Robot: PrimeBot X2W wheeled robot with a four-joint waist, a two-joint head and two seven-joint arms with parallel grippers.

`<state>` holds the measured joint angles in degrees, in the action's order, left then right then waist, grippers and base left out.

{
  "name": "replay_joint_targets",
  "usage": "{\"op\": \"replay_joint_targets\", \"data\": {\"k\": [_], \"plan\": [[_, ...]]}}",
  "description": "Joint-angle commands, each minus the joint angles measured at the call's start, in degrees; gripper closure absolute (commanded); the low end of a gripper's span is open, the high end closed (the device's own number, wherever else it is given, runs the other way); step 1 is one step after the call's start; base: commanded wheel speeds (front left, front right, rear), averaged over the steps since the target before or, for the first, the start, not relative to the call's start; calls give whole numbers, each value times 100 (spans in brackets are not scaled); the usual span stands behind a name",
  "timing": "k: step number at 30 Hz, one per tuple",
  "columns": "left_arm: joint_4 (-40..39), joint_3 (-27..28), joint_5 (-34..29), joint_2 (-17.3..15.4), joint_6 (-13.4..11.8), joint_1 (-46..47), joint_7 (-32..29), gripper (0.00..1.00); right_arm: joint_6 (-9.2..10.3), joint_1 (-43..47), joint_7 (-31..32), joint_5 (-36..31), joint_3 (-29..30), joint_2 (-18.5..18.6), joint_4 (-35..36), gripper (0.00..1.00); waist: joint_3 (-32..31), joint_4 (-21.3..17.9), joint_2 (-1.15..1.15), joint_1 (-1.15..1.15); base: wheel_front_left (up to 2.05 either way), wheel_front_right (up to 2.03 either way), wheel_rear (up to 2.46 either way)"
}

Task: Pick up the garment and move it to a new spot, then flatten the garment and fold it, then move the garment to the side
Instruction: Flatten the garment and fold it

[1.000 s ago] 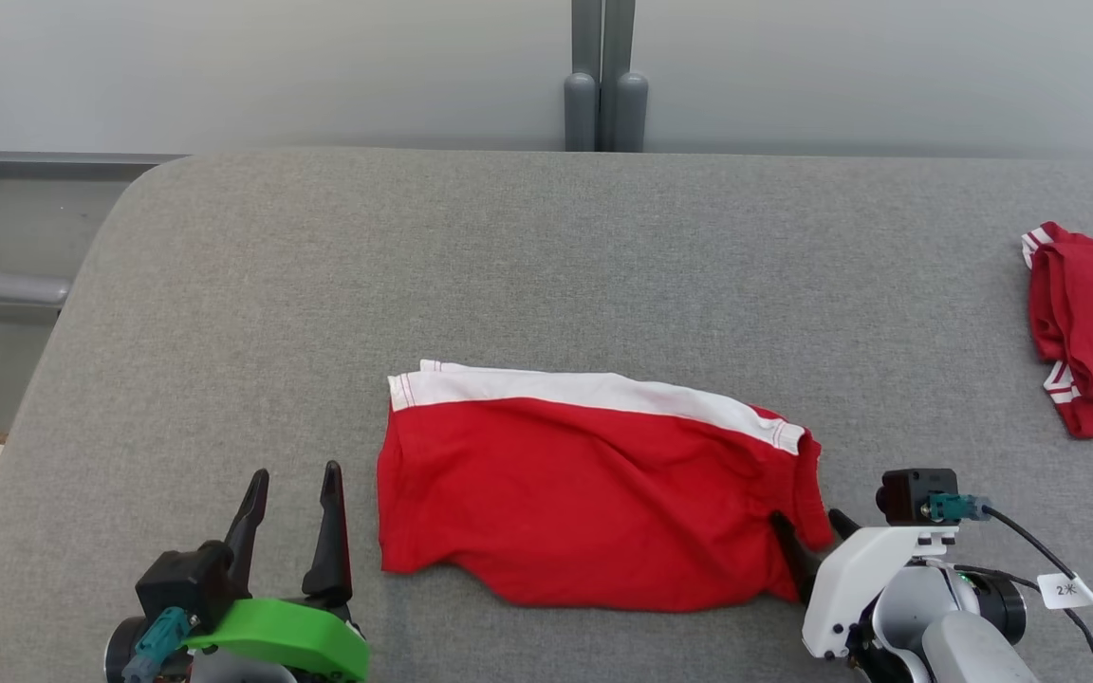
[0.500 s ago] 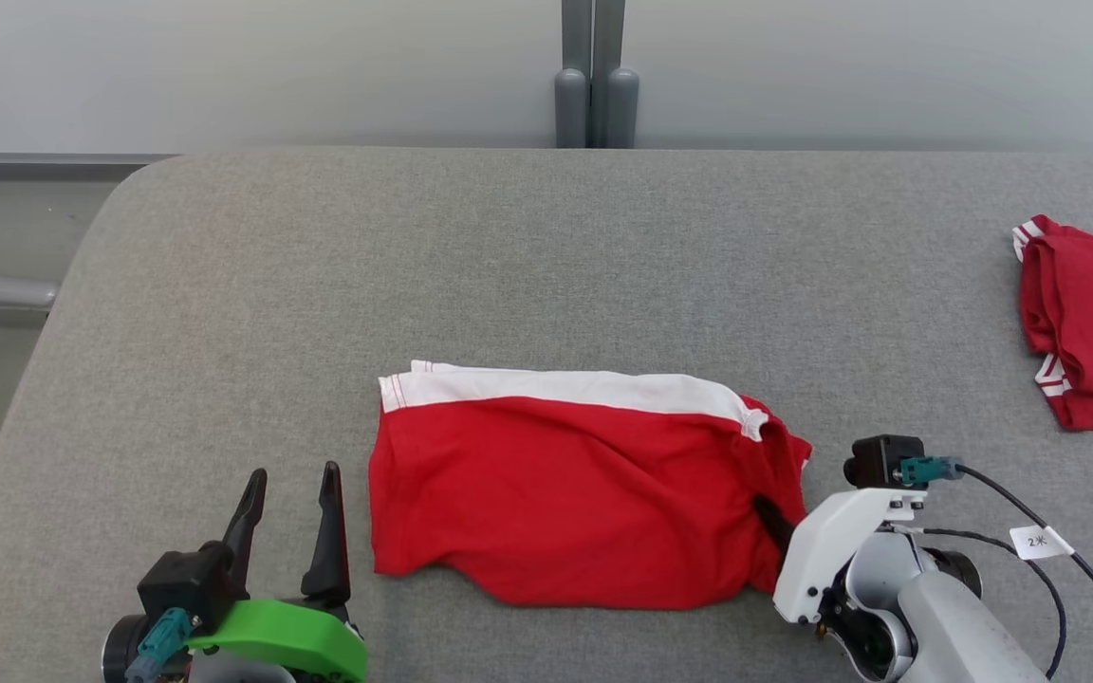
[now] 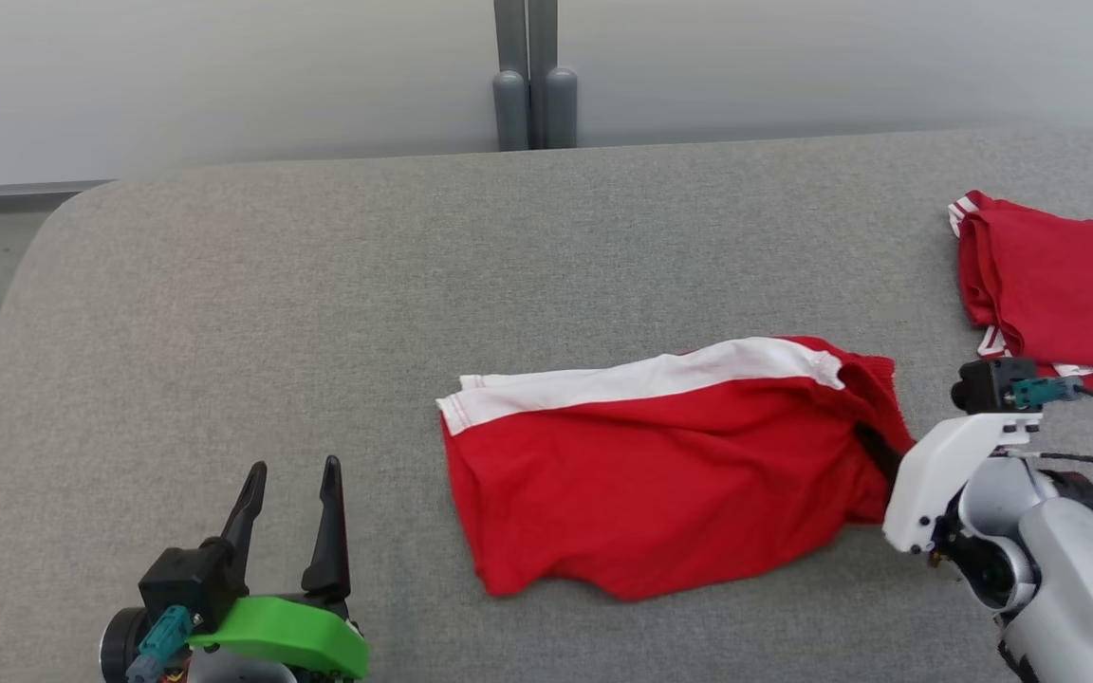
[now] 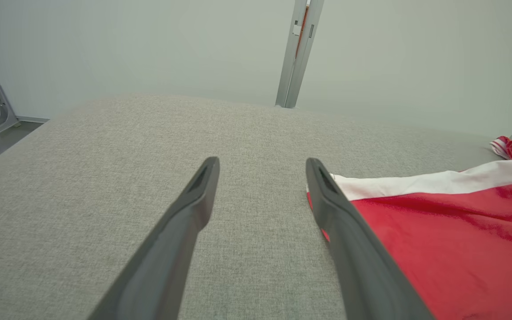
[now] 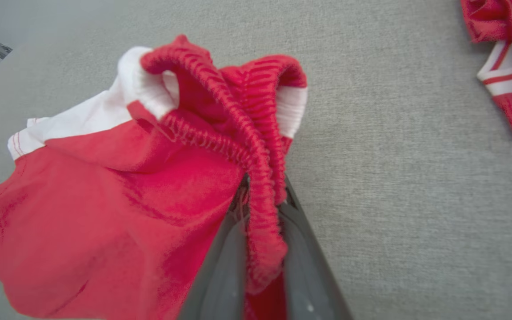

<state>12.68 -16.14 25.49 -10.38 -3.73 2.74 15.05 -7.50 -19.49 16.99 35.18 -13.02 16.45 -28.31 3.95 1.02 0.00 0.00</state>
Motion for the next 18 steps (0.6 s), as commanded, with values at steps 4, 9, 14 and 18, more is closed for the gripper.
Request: {"op": "replay_joint_targets", "data": {"k": [4,9,14,18], "plan": [[-11,7,-60,25,45,58,15,0,3,-112,152,61,133,315,167,100,79,-198,0,0,0,0,0],[26,17,-93,47,78,128,15,0,2,-41,304,180,65,287,421,100,137,-284,0,0,0,0,0],[86,17,-109,67,109,177,15,0,1,54,390,412,-160,79,781,100,135,-285,0,0,0,0,0],[120,20,-126,86,134,203,15,0,1,113,459,638,-418,-68,1164,100,93,-210,0,0,0,0,0]]}}
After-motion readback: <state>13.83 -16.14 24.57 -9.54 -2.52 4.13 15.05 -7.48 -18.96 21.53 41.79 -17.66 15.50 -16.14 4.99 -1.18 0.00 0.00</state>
